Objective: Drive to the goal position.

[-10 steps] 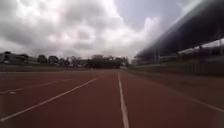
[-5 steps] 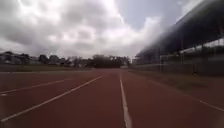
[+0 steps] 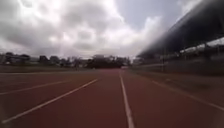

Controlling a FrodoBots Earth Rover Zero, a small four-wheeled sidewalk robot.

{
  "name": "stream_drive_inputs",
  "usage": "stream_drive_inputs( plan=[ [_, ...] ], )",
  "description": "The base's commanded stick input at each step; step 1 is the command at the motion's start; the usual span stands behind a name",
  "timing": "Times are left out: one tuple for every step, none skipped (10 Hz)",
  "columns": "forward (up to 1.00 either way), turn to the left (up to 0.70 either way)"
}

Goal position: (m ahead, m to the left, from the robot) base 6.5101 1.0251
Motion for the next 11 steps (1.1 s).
stream_drive_inputs(
  plan=[
    [0.7,0.0],
    [0.7,0.0],
    [0.7,0.0],
    [0.7,-0.34],
    [0.7,-0.31],
    [0.7,-0.28],
    [0.7,-0.23],
    [0.7,-0.13],
    [0.7,-0.04],
    [0.7,0.0],
    [0.7,0.0]
  ],
)
